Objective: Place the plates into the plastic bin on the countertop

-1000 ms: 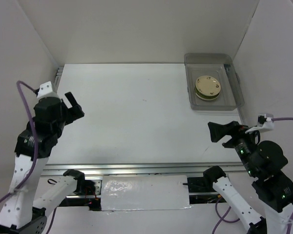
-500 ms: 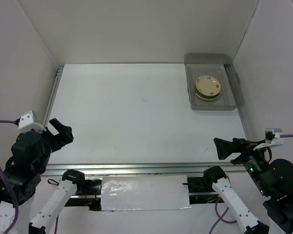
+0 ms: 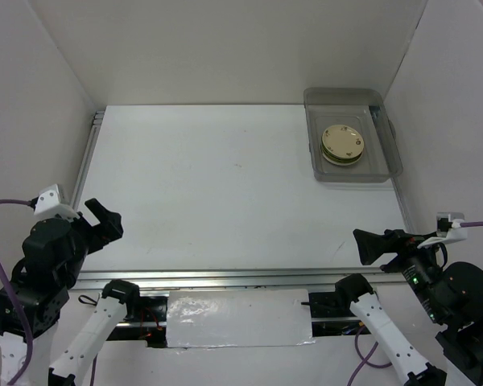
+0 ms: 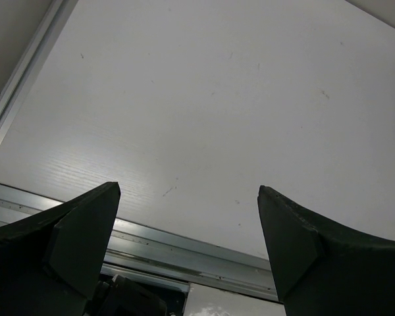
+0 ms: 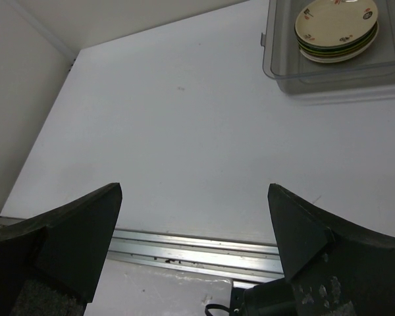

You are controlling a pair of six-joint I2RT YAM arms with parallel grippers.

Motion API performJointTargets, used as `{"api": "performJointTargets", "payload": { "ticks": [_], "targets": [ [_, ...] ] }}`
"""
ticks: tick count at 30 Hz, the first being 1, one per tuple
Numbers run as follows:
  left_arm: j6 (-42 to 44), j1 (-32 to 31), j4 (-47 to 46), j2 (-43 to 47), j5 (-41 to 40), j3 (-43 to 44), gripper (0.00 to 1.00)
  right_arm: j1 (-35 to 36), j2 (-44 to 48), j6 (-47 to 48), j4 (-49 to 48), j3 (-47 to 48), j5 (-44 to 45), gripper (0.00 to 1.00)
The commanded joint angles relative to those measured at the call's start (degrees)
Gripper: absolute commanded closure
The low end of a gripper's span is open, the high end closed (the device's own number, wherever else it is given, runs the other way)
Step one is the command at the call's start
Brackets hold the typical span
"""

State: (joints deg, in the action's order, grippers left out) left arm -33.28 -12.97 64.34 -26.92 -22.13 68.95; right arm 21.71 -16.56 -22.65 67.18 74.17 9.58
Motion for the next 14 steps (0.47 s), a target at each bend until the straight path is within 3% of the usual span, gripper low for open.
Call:
{"api": "performJointTargets", "payload": {
  "ticks": [1,14],
  "targets": [
    [-0.21,0.14,-1.14,0.46,0.77,-0.57,0.01,0.78,-0.14,0.16,0.59,0.27,1.4,0.0],
    [0.14,0.23,-1.32,0.46,0.86,-1.27,0.01,1.31,0.82,-1.08,-0.38,-0.87,2.19,0.0]
  ]
}}
